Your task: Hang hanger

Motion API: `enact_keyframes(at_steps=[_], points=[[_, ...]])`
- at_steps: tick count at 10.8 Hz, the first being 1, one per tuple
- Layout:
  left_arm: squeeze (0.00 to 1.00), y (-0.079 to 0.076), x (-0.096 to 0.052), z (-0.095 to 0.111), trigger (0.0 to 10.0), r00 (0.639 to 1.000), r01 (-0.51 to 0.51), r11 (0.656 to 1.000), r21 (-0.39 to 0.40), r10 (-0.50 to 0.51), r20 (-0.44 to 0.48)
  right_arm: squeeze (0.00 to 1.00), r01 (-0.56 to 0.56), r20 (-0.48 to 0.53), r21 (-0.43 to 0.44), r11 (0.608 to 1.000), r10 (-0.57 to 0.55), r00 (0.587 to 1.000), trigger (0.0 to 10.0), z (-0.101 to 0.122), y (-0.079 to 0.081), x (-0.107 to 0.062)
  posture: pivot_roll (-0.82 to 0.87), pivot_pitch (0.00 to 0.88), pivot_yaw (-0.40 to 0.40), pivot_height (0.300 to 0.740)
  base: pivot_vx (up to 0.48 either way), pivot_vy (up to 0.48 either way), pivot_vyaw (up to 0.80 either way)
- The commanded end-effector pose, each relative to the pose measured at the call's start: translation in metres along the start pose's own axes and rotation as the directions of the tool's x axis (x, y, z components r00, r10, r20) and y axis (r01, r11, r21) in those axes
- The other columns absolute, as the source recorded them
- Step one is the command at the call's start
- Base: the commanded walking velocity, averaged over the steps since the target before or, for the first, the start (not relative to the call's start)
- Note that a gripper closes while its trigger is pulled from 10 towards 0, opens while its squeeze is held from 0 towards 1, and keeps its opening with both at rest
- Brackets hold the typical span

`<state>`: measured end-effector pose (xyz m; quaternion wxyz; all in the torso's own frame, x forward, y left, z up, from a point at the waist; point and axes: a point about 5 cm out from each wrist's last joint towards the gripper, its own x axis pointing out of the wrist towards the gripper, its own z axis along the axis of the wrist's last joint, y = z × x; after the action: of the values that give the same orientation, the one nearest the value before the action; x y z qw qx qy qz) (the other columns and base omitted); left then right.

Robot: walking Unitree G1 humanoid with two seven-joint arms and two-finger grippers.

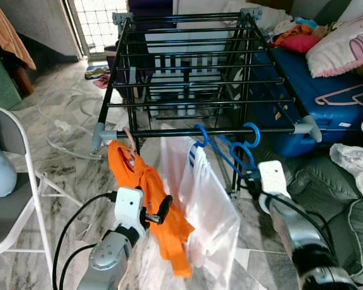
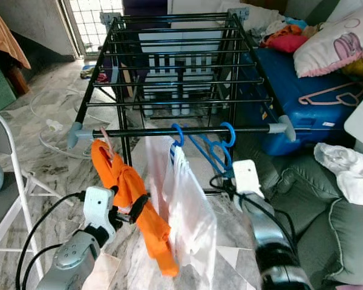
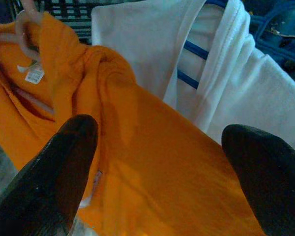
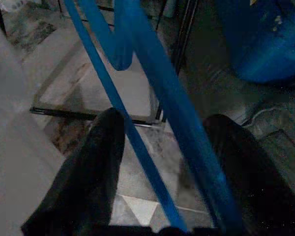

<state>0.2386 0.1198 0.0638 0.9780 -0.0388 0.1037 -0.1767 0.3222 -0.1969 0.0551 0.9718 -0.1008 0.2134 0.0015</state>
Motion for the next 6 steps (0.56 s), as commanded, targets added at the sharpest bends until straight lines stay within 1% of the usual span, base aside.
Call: enact_keyframes(at_steps=[1, 2, 3, 5, 6], points=[[0.0, 0.001, -0.001, 0.003, 10.0, 1.0, -0.01, 1.0, 0.001, 0.01, 0.006, 1.0, 0.018, 0.051, -0.02, 1.0, -0.017, 0.999, 10.0, 0.009, -0.003, -0.002, -0.02, 0.0, 0.022, 0.74, 0.0, 0.0, 0.0], [0.0, 0.003, -0.001, 0.004, 10.0, 1.0, -0.014, 1.0, 0.003, 0.014, 0.007, 1.0, 0.033, 0.069, -0.022, 0.999, -0.031, 0.997, 10.0, 0.009, -0.005, -0.007, -0.02, 0.0, 0.022, 0.74, 0.0, 0.0, 0.0], [0.0, 0.003, -0.001, 0.005, 10.0, 1.0, -0.015, 1.0, 0.005, 0.015, 0.008, 1.0, 0.033, 0.08, -0.012, 0.999, -0.031, 0.996, 10.0, 0.009, -0.005, -0.008, -0.02, 0.0, 0.02, 0.74, 0.0, 0.0, 0.0], [0.0, 0.005, -0.006, 0.004, 10.0, 1.0, -0.027, 0.999, 0.019, 0.027, -0.001, 1.0, 0.04, 0.101, -0.009, 0.999, -0.039, 0.994, 10.0, 0.008, -0.006, -0.012, -0.01, 0.0, 0.019, 0.74, 0.0, 0.0, 0.0], [0.0, 0.006, -0.011, 0.004, 10.0, 0.999, -0.038, 0.999, 0.026, 0.038, -0.006, 1.0, 0.042, 0.119, -0.005, 0.999, -0.041, 0.992, 10.0, 0.007, -0.007, -0.017, 0.0, 0.0, 0.019, 0.74, 0.0, 0.0, 0.0]])
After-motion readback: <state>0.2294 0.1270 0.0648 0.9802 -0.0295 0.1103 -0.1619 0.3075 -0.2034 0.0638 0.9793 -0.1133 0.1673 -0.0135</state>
